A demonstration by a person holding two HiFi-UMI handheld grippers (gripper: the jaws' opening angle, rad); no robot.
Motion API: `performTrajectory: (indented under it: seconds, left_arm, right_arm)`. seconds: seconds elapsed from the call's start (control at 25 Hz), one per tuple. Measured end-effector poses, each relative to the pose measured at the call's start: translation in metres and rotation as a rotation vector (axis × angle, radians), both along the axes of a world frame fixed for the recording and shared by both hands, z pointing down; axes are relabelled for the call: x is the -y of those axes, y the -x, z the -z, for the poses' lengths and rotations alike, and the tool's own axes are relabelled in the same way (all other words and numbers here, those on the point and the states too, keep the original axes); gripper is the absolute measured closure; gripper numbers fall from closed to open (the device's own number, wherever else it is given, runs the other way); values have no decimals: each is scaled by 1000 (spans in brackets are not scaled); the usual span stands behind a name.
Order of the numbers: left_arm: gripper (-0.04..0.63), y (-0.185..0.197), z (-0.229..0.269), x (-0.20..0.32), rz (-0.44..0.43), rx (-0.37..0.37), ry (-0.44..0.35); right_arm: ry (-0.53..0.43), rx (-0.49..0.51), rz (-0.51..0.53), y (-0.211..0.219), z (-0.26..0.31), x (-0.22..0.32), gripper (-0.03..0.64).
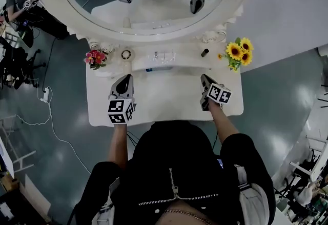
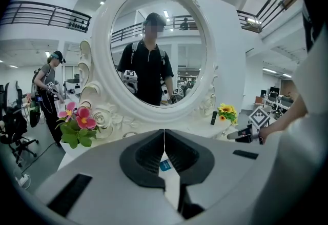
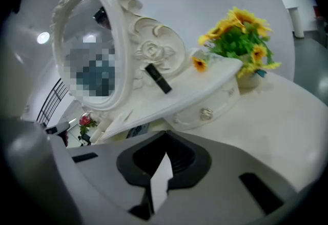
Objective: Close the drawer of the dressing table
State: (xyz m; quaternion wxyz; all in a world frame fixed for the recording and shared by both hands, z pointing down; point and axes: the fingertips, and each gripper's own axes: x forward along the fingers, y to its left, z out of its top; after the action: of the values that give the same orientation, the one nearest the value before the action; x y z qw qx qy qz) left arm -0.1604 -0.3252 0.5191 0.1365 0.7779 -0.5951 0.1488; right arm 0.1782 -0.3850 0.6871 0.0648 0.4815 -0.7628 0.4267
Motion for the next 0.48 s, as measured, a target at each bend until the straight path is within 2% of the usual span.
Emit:
performTrajectory:
  seconds: [0.16, 0.28, 0.48]
  left_arm:
    - [574, -2, 5, 9, -18, 2, -24]
    - [574, 3, 14, 15, -14, 0, -53]
    - [574, 11, 31, 22, 7, -8, -101]
  right_arm:
    - [-149, -31, 111, 39, 53, 6, 612]
    - [-295, -126, 191, 70, 103, 16, 614]
    - [-502, -239, 232, 107, 178, 33, 614]
